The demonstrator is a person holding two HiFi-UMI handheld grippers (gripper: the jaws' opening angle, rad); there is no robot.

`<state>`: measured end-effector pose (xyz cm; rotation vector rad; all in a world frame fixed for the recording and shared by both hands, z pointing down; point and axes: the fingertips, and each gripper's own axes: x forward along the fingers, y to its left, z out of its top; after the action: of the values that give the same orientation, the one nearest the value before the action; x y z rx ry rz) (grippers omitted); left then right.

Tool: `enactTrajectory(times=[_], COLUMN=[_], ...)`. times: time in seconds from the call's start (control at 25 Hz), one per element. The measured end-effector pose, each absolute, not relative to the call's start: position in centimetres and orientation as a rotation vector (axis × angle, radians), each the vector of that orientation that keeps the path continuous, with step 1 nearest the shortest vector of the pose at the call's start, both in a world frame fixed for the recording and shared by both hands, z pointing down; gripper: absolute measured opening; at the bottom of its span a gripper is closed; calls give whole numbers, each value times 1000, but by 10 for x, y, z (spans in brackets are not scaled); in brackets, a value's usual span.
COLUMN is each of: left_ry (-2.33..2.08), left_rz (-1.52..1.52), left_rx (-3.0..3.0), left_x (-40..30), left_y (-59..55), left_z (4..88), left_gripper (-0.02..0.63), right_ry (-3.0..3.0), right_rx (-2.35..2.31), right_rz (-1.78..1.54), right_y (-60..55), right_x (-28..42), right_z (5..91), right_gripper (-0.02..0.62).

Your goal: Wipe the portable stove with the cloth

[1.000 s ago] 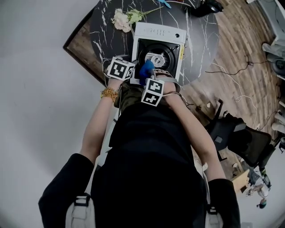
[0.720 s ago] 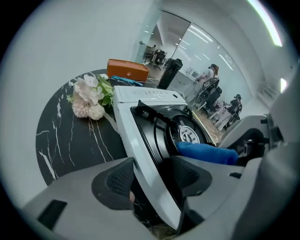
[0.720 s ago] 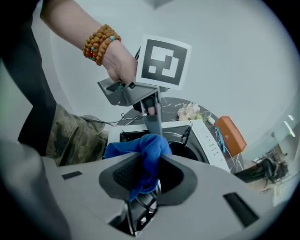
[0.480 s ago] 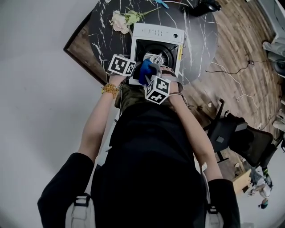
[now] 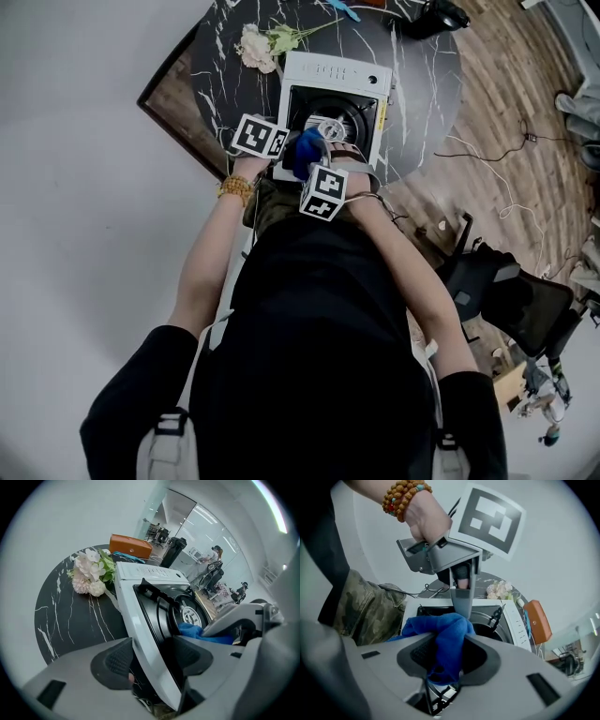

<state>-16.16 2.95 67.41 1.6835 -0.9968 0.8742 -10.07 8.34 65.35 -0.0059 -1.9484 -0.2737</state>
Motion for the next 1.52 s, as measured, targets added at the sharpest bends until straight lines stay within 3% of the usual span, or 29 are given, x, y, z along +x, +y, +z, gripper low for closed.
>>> enactTrajectory(times=[0.72, 1.0, 1.2, 1.52], left_ry=[-999, -1021, -1006, -937], left_rz=[884, 897, 943, 1010], left_rx=[1677, 1677, 1708, 1697], left_x=[-165, -163, -161, -158], left_y=[19, 22, 20, 17], left_z=[673, 673, 672, 673], left_gripper=[268, 264, 244, 245], right_ry=[-1721, -2162, -2039, -1909], right_rx=[-144, 30, 140, 87], right_rz=[-367, 359, 40, -54], right_y=[80, 44, 9, 29], right_x=[-30, -23, 43, 17], right_z=[666, 616, 620, 660], right_gripper=[86, 87, 87, 86])
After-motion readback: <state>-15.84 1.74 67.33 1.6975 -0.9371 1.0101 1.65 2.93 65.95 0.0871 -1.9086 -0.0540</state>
